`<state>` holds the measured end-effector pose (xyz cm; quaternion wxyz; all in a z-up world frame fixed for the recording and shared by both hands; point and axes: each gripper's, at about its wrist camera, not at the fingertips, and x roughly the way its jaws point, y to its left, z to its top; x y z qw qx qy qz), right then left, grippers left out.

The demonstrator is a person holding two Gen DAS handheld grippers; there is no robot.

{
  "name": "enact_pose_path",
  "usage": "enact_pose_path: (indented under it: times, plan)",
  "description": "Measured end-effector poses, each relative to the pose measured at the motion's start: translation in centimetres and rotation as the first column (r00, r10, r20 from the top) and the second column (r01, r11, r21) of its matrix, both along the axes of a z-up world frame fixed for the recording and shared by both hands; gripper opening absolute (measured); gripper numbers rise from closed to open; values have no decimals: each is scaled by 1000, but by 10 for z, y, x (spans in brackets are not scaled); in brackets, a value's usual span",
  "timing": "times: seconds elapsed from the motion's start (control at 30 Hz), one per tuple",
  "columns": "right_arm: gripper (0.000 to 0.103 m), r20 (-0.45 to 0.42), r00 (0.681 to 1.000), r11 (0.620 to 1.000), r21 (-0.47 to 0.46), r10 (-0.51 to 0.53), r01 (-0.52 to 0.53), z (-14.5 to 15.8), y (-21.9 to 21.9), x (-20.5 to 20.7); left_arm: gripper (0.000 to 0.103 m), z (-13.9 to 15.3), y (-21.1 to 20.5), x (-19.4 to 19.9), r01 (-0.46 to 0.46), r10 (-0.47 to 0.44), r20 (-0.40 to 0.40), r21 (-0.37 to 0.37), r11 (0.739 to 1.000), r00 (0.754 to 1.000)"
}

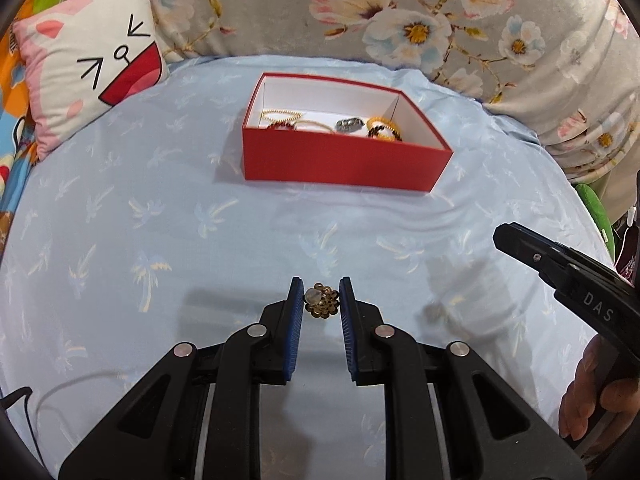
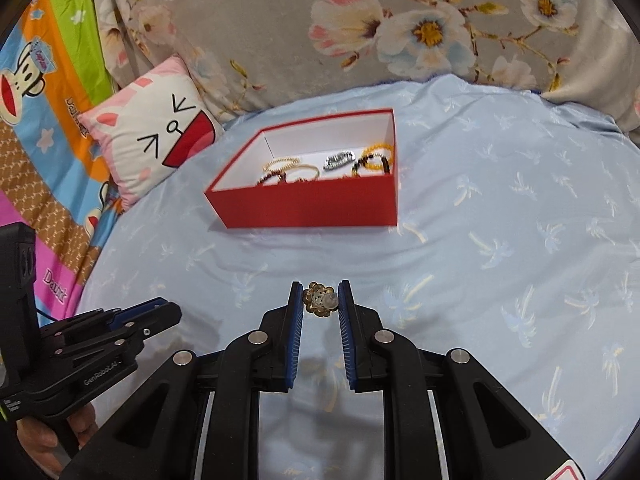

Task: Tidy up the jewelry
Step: 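Carry the gold flower ring over the red box, then lower the ring into the box beside the bangle and open the tool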

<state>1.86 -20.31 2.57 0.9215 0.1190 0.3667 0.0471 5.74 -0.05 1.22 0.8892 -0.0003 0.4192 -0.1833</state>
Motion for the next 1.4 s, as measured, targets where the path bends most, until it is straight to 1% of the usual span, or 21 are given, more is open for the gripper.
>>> enact_pose_path:
  times: [0.2,0.3,0.53,0.73,0.93,1.07,1.2,1.4]
  plan:
    - [16,60,998,1000,4,13,-13,25,0,9,18,25,-8,18,2,-1,52,-4,1000,999]
    - [16,83,996,1000,4,17,-18,34,0,18,18,37,-15,31,4,-4,82,7,1000,997]
    - [16,138,990,1000,-17,28,-26,58,1,52,18,64,-32,73,-13,8,156,32,999,988]
    - [17,160,987,1000,-23,15,-12,69,-4,83,18,74,-46,105,-31,21,195,51,998,981]
    - [17,158,987,1000,-22,-6,10,73,-14,125,18,77,-52,145,-56,44,202,56,997,978]
    - [16,139,990,1000,-5,-27,28,69,-23,153,18,73,-52,168,-74,60,192,65,995,979]
    - [17,105,994,999,8,-41,40,58,-28,179,18,65,-56,188,-87,72,180,76,993,981]
    - [17,59,998,1000,-7,-27,28,34,-19,202,18,42,-70,213,-90,75,139,105,990,987]
